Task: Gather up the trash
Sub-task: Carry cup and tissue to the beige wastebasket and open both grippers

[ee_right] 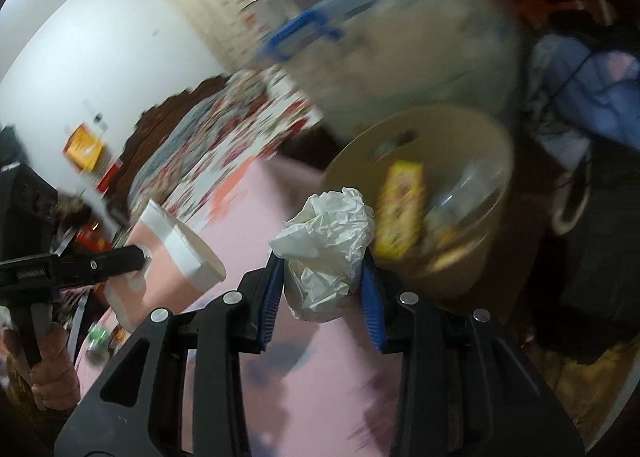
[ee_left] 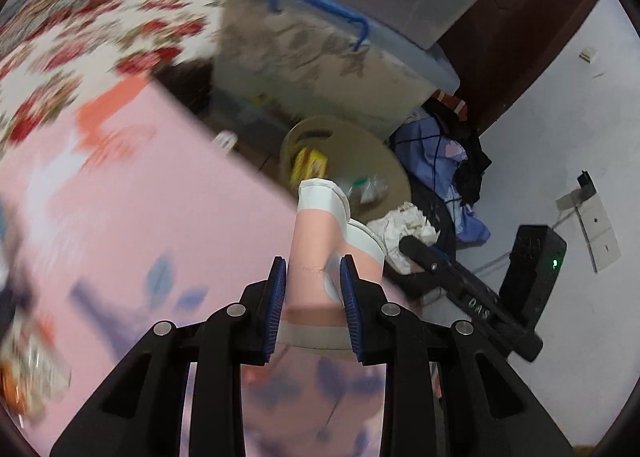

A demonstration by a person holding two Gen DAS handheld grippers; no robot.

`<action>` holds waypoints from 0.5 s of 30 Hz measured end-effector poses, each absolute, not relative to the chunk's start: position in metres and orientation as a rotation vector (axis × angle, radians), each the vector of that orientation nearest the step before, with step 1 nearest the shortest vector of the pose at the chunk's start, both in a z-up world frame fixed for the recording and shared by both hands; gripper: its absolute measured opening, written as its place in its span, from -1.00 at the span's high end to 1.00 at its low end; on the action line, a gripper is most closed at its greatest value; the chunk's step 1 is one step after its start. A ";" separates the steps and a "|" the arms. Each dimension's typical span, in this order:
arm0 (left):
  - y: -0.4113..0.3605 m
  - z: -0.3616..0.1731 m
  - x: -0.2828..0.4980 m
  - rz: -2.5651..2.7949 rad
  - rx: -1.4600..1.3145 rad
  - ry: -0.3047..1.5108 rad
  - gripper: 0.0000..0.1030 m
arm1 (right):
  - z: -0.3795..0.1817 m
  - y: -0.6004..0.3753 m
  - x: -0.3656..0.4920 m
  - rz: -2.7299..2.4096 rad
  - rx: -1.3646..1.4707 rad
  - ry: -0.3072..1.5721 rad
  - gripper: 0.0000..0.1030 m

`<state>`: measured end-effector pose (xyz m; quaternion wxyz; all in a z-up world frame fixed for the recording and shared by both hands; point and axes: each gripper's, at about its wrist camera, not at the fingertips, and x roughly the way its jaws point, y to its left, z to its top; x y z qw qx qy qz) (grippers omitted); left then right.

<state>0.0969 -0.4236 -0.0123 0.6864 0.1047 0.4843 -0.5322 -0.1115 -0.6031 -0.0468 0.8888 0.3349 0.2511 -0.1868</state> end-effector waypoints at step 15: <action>-0.467 -0.020 0.060 -1.168 0.369 0.938 -0.25 | -0.037 -0.629 -0.126 -0.425 0.742 0.414 -0.58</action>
